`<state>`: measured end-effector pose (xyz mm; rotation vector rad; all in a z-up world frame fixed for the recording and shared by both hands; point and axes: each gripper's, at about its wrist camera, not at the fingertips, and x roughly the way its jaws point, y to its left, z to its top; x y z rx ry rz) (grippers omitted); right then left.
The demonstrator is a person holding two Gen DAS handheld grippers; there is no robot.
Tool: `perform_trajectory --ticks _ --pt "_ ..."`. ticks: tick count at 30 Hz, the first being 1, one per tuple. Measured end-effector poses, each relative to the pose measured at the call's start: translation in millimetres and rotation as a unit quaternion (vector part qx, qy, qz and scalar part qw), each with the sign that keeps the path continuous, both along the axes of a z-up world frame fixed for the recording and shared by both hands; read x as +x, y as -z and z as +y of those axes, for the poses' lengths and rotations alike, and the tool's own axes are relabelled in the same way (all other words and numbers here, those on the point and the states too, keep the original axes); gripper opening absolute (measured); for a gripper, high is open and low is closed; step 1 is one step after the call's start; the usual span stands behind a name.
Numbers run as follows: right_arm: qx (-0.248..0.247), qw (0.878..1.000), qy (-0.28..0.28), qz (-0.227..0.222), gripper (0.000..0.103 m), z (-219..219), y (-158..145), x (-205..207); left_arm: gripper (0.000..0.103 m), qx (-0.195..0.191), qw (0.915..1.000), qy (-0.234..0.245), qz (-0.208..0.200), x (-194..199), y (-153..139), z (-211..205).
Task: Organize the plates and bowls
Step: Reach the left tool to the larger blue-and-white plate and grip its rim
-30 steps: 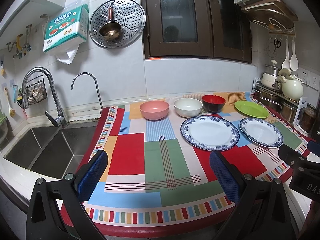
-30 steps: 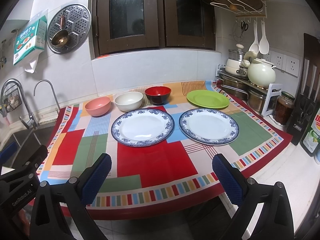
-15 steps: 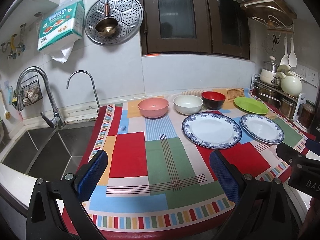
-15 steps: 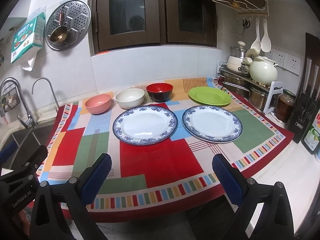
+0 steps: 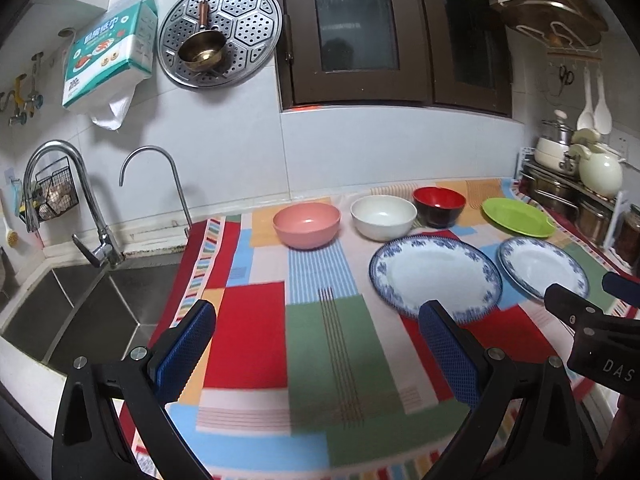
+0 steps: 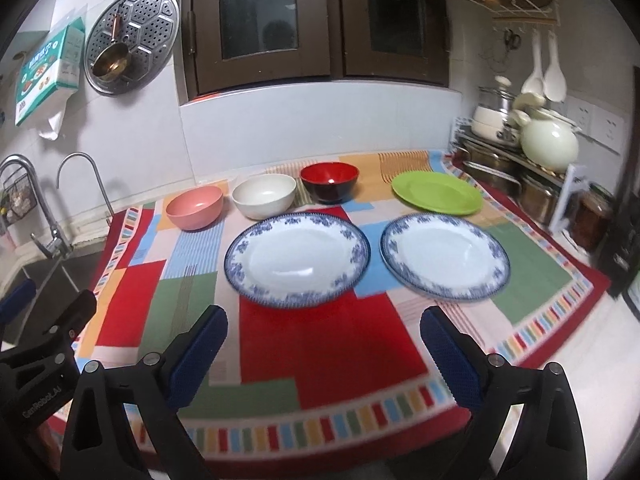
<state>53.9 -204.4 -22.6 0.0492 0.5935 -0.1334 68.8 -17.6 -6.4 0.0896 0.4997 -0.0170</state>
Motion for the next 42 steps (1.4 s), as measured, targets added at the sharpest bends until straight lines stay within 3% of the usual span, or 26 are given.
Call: perform_trajectory --ticks 8,16,24,32,42 --pt "0.008 0.999 -0.04 0.002 0.091 -41 -5 76 0.096 0.018 0.9995 -0.027 0.002 52 -4 -40" --pt "-0.001 0.995 -0.086 0.052 0.086 -71 1 146 0.09 0.051 0.9979 -0.035 0.019 101 2 -73" --pt "-0.021 0.985 -0.127 0.115 0.077 -78 33 210 0.08 0.075 0.9933 -0.028 0.084 158 36 -93" --pt "-0.021 0.975 -0.142 0.171 0.07 -81 72 251 0.066 0.039 0.9817 -0.034 0.183 194 81 -92" --pt "-0.033 0.969 -0.148 0.193 0.061 -86 92 266 0.06 0.018 0.9723 -0.033 0.231 210 107 -91"
